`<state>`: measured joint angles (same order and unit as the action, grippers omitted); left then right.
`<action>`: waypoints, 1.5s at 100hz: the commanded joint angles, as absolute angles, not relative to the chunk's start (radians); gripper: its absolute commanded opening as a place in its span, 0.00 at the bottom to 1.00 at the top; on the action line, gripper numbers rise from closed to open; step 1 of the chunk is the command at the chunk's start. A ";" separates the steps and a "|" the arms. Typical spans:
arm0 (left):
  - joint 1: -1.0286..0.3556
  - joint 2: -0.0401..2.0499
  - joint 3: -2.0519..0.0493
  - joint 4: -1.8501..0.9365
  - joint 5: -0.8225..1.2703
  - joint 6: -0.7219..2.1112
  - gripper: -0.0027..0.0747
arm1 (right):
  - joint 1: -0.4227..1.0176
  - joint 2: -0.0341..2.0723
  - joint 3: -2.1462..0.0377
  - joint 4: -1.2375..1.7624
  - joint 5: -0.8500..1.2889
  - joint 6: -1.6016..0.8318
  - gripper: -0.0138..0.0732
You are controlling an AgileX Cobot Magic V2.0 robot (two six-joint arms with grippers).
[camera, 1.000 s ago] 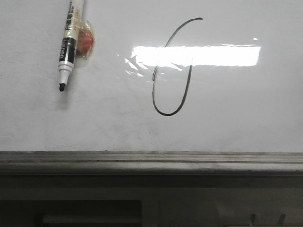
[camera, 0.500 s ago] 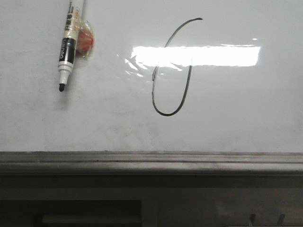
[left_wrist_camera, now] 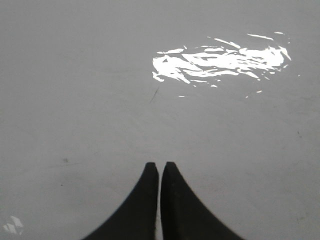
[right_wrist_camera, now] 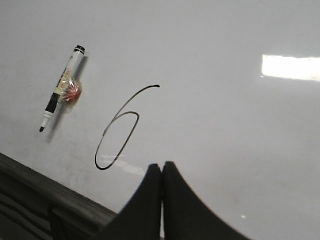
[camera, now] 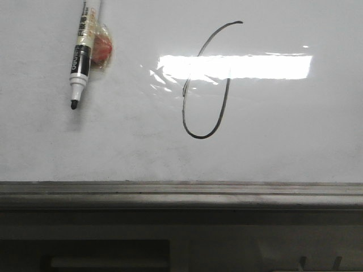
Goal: Write number 6 on whiteboard
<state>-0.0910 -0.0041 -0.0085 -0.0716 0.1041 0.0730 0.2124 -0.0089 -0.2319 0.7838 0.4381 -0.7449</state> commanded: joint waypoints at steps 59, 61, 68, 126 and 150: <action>-0.089 -0.035 0.041 -0.081 0.034 0.066 0.01 | 0.208 0.015 -0.254 0.812 0.365 -0.753 0.10; -0.089 -0.035 0.041 -0.081 0.034 0.066 0.01 | 0.208 0.015 -0.253 0.808 0.356 -0.753 0.10; -0.089 -0.035 0.041 -0.081 0.034 0.066 0.01 | 0.208 0.015 -0.251 0.713 0.330 -0.749 0.10; -0.089 -0.035 0.040 -0.081 0.034 0.066 0.01 | -0.013 -0.030 0.033 -0.045 -0.021 -0.204 0.10; -0.089 -0.033 0.039 -0.081 0.034 0.066 0.01 | -0.013 -0.030 0.033 -0.070 -0.034 -0.204 0.10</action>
